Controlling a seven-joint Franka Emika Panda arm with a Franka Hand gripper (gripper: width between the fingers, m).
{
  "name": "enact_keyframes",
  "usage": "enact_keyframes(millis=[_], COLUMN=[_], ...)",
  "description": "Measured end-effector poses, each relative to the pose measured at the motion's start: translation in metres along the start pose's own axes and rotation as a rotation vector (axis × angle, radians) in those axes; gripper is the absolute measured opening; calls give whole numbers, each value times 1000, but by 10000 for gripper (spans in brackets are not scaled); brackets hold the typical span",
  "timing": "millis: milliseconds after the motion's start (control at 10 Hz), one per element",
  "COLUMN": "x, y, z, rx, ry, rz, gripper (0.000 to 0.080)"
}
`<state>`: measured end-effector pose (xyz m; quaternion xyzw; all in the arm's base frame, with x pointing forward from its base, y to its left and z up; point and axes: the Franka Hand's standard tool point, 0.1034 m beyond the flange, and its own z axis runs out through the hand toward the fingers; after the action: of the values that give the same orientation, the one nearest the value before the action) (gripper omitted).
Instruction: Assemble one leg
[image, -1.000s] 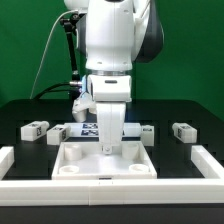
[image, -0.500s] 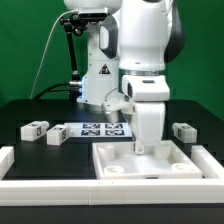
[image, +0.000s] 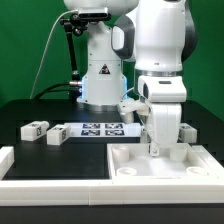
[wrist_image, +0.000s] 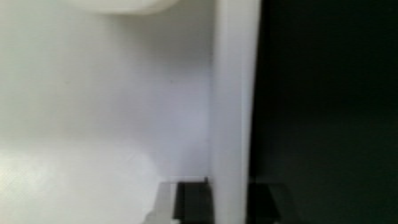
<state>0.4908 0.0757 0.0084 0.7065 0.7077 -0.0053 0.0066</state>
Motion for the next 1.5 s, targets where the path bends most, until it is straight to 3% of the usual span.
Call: enact_keyframes(millis=[300,400,500,600,700,800,900,1400,1500], x=[0,0,-1,-1,-1,-1,-2,-2,2], y=[0,0,0,0,0,0,0,0,-2], z=[0,0,0,0,0,0,0,-1,-11], rx=[0,0,0,0,0,0,0,-1,-11], ry=[0,0,0,0,0,0,0,0,-2], rz=[6,6,7,7,8,8,8,9,51], gripper=[57,109,307,307,550,550,634,649,649])
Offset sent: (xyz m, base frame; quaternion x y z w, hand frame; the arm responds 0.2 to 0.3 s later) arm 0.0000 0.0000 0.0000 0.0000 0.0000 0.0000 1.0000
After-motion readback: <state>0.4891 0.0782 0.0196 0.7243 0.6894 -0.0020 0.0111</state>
